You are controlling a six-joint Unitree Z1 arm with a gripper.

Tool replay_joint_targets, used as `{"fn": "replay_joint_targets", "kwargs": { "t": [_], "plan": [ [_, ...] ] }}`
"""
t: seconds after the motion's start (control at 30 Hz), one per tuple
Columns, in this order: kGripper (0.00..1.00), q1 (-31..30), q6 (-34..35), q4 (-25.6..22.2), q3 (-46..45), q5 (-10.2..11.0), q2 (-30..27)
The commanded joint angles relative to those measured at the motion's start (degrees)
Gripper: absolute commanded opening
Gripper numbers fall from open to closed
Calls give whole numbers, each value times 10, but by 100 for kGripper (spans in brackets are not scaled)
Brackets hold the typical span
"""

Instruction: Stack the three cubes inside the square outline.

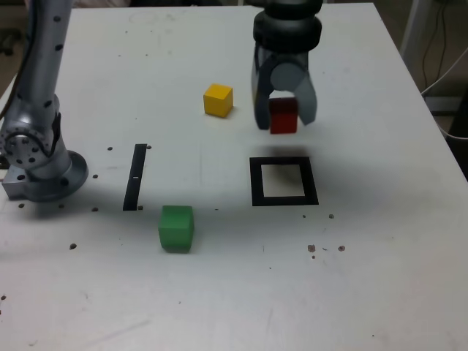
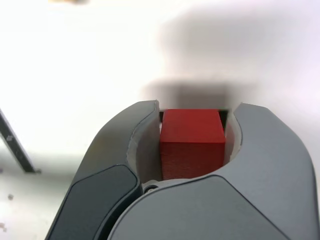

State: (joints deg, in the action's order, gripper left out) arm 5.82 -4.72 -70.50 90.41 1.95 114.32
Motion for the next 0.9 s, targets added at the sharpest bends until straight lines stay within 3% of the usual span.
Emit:
{"fn": "replay_joint_targets", "kwargs": {
  "t": [0.0,0.2,0.87],
  "plan": [
    [24,-25,26,-6,-9,11,-13],
    [24,-59,55,-1,-12,27,-23],
    [24,-76,69,18,-23,-19,17]
  ]
}}
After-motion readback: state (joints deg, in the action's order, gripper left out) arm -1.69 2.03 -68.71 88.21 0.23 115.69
